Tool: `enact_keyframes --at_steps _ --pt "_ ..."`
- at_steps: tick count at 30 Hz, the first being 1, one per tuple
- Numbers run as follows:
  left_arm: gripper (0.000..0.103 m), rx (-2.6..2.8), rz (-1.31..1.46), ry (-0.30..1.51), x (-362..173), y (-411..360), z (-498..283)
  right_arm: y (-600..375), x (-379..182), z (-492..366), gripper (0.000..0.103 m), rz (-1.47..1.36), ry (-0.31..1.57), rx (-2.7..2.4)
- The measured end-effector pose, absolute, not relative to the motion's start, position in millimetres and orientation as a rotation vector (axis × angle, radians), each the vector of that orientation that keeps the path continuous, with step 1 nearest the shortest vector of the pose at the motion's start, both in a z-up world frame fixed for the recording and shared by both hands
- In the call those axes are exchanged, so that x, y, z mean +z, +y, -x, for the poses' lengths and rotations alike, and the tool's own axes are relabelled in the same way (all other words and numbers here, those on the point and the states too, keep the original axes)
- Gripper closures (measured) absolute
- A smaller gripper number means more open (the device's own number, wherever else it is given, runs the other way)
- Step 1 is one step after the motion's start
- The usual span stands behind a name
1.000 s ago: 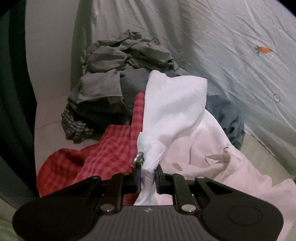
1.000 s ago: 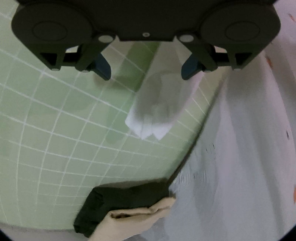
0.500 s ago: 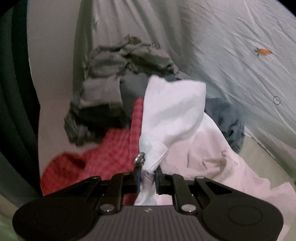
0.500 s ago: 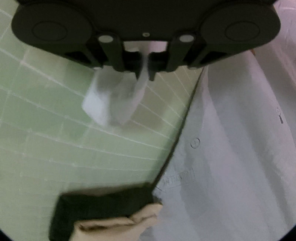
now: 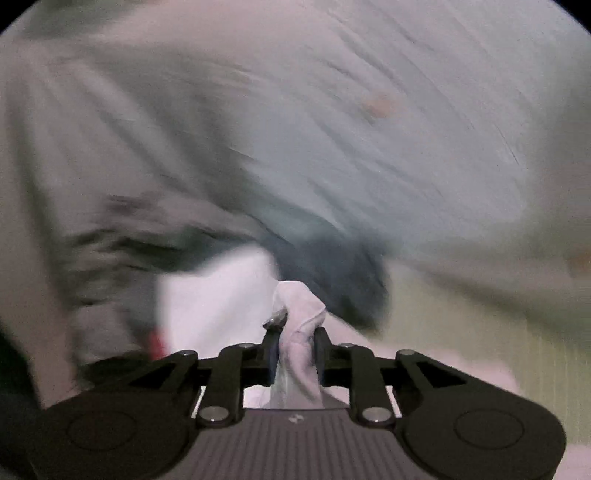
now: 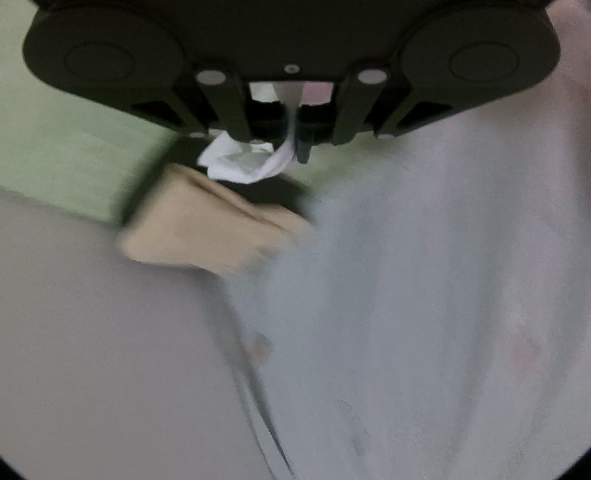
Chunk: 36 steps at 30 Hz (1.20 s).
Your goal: Fold clothes
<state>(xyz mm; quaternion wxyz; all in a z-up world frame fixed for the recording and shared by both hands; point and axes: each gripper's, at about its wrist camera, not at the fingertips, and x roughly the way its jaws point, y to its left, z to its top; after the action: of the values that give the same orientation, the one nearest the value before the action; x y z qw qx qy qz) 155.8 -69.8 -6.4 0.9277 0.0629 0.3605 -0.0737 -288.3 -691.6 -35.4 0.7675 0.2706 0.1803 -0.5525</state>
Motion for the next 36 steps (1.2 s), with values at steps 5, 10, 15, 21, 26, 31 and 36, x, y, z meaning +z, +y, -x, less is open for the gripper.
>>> enact_keyframes --at_steps 5,10,15,21,26,31,36 --pt "0.064 -0.219 -0.172 0.868 -51 -91 -129 -693 -97 307 0.062 -0.685 0.59 -1.296" --pt "0.049 -0.131 0.099 0.809 -41 -30 -93 -670 -112 311 0.046 -0.646 0.645 -1.278" --pt "0.049 -0.035 0.38 0.789 -45 39 -69 -660 -122 299 0.037 -0.636 0.688 -1.239" --pt "0.051 0.076 0.503 0.951 -88 64 -54 -658 -123 287 0.032 -0.642 0.686 -1.217" --pt "0.053 0.07 0.481 1.05 -121 42 -59 -657 -124 289 0.033 -0.652 0.69 -1.216" --pt "0.053 0.061 0.362 0.993 -114 10 -85 -657 -122 294 0.033 -0.675 0.673 -1.224" --pt "0.053 -0.061 0.078 0.875 -98 -54 -105 -658 -123 296 0.033 -0.7 0.664 -1.226"
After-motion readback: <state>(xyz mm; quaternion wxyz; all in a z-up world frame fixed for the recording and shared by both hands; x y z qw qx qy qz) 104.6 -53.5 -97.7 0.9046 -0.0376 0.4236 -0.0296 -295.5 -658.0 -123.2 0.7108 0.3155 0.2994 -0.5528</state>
